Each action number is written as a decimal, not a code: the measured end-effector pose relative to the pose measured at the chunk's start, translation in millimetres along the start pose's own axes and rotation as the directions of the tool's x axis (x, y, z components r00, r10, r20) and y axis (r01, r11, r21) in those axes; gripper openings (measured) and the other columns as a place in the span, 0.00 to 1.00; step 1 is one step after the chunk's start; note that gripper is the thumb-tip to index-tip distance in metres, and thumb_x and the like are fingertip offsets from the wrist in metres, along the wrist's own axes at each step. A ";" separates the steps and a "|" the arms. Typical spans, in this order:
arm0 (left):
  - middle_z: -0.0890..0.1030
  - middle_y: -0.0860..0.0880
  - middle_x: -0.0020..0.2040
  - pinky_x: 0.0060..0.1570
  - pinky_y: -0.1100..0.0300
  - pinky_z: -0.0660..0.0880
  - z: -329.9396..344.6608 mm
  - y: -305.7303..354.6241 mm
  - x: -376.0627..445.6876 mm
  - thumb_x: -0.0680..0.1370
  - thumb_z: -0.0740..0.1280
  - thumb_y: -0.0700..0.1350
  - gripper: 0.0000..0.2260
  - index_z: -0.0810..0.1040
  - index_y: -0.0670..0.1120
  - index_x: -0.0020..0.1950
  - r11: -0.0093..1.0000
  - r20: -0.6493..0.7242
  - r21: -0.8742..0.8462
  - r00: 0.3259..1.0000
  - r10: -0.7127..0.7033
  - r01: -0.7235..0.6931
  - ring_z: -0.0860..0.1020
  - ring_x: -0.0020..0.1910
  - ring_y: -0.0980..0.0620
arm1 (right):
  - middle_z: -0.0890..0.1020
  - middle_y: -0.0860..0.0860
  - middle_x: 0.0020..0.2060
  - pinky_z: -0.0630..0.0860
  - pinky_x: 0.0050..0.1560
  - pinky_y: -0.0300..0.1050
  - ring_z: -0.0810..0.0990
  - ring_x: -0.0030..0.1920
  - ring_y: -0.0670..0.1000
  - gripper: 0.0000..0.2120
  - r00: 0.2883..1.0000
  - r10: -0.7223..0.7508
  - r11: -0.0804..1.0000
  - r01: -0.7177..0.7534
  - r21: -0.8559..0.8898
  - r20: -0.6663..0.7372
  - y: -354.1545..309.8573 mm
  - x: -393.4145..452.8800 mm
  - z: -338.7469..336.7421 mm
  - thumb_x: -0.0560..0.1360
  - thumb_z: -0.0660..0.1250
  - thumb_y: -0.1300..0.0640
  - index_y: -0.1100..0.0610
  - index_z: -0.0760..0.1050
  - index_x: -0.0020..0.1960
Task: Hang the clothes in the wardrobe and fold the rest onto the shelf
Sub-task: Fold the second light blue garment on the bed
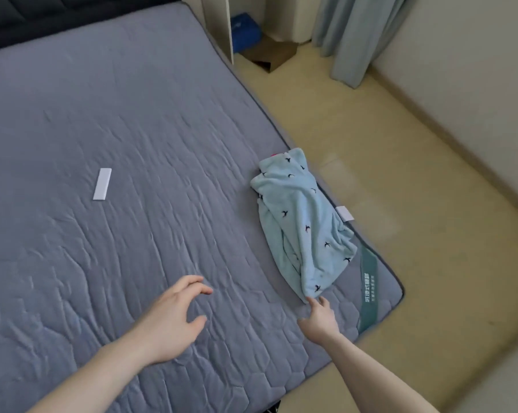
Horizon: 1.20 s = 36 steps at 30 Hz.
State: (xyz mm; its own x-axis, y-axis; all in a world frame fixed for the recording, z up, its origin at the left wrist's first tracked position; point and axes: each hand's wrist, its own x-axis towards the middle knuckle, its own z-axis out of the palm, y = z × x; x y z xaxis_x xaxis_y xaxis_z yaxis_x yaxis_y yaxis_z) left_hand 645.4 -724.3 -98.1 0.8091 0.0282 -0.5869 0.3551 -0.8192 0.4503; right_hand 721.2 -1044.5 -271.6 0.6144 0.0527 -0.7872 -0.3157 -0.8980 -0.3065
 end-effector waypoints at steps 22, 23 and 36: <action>0.64 0.63 0.73 0.71 0.62 0.64 67.6 -33.3 -6.7 0.80 0.64 0.51 0.18 0.71 0.59 0.70 0.997 0.066 0.023 0.995 -0.081 0.080 0.69 0.72 0.58 | 0.79 0.51 0.37 0.72 0.38 0.44 0.75 0.35 0.49 0.05 0.962 0.019 0.757 0.163 0.633 -0.271 -32.9 4.6 -10.1 0.77 0.71 0.58 0.50 0.84 0.45; 0.64 0.62 0.74 0.71 0.62 0.64 57.0 -26.7 -21.5 0.80 0.65 0.51 0.18 0.71 0.58 0.70 0.998 0.054 0.013 0.996 -0.070 0.069 0.70 0.71 0.57 | 0.75 0.50 0.34 0.69 0.36 0.44 0.71 0.33 0.49 0.06 0.958 -0.023 0.733 0.211 0.647 -0.287 -52.5 -25.5 -20.9 0.76 0.69 0.60 0.52 0.82 0.43; 0.67 0.62 0.73 0.67 0.55 0.72 -18.4 -41.8 -254.5 0.66 0.76 0.59 0.44 0.60 0.60 0.79 0.961 -0.077 -0.248 0.991 0.110 -0.126 0.70 0.71 0.59 | 0.67 0.46 0.31 0.61 0.33 0.37 0.63 0.34 0.44 0.06 0.670 -0.536 0.471 0.743 0.476 -0.514 -217.2 -412.1 -13.7 0.61 0.64 0.65 0.57 0.68 0.35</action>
State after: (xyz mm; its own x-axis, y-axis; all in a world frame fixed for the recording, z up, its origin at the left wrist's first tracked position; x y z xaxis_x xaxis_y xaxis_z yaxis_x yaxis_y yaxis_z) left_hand 433.3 -686.7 44.8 0.8772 -0.0181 -0.4798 0.3549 -0.6485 0.6734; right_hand 546.5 -877.2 126.8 0.9525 0.2917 -0.0877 -0.0365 -0.1764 -0.9836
